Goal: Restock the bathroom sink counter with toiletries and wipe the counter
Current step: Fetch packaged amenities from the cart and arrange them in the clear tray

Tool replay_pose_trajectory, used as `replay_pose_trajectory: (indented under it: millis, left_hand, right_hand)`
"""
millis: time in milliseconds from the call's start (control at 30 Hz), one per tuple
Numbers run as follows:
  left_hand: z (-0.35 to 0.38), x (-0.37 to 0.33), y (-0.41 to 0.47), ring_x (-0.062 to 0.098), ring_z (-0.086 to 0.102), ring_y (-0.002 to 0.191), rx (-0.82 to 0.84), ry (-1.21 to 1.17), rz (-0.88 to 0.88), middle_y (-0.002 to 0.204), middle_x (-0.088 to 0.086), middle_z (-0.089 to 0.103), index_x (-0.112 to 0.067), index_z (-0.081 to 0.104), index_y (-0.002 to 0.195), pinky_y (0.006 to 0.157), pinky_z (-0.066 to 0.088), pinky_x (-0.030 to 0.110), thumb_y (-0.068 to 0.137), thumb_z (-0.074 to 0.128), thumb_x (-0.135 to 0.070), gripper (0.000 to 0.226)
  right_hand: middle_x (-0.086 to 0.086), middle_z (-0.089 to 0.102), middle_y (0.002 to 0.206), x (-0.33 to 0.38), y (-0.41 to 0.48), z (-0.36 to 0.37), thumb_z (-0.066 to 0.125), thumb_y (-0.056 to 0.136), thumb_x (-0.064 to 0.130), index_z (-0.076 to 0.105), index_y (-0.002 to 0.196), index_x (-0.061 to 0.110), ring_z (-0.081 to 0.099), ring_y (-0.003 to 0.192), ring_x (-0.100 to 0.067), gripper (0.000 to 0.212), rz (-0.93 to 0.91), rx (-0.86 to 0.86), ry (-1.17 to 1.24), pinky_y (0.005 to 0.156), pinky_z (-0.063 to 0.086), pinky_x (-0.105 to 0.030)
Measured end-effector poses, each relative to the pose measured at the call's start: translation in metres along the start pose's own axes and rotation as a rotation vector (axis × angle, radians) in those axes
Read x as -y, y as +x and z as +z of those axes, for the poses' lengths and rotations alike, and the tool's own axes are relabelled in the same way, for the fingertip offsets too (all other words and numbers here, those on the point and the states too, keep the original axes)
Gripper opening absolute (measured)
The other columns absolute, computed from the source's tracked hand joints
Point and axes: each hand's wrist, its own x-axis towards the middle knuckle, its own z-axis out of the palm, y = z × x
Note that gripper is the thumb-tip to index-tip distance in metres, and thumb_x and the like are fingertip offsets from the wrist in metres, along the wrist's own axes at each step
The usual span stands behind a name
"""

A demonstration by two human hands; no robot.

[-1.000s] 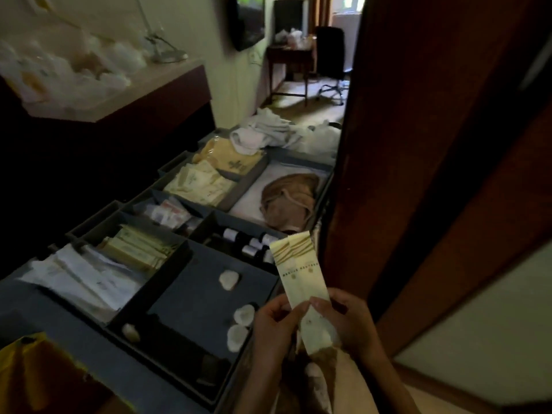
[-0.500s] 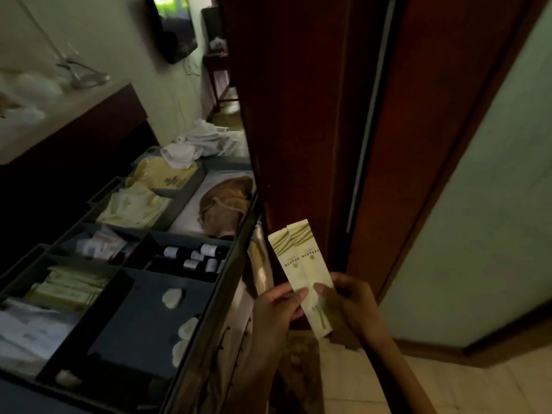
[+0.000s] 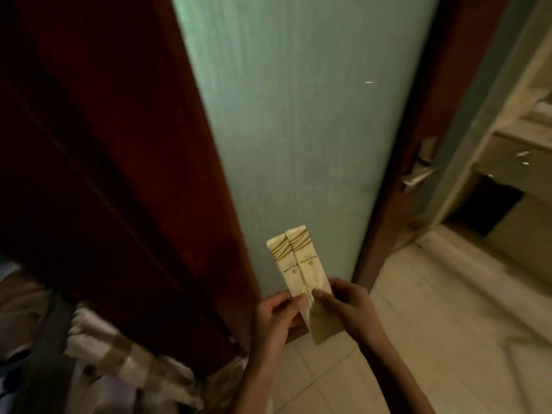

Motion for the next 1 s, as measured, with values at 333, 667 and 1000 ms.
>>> replay_pose_trajectory:
  millis: [333, 667, 1000]
  left_hand:
    - [0.142, 0.014, 0.016, 0.01, 0.071, 0.084, 0.343, 0.261, 0.043, 0.083, -0.007, 0.075, -0.022, 0.07, 0.093, 0.064, 0.055, 0.019, 0.087, 0.066, -0.008, 0.016]
    - [0.246, 0.049, 0.034, 0.003, 0.069, 0.079, 0.59, 0.468, 0.099, 0.088, -0.006, 0.074, -0.02, 0.07, 0.094, 0.062, 0.053, 0.015, 0.084, 0.071, -0.021, 0.011]
    - [0.352, 0.057, 0.123, 0.007, 0.07, 0.082, 0.685, 0.474, 0.146, 0.088, -0.002, 0.075, -0.024, 0.07, 0.088, 0.071, 0.057, 0.025, 0.085, 0.07, -0.016, 0.009]
  right_hand:
    - [0.011, 0.072, 0.091, -0.014, -0.015, -0.135, 0.066, 0.088, 0.021, 0.067, 0.102, 0.026, 0.069, 0.079, -0.003, 0.016, 0.048, -0.331, 0.054, 0.061, 0.051, -0.015]
    - [0.006, 0.071, 0.099, -0.037, -0.041, -0.221, 0.068, 0.086, 0.024, 0.063, 0.111, 0.026, 0.069, 0.084, -0.006, 0.025, 0.112, -0.613, 0.021, 0.067, 0.053, -0.02]
    - [0.008, 0.068, 0.104, -0.053, 0.044, -0.309, 0.064, 0.088, 0.032, 0.058, 0.117, 0.026, 0.065, 0.089, -0.006, 0.029, 0.095, -0.657, -0.117, 0.071, 0.055, -0.022]
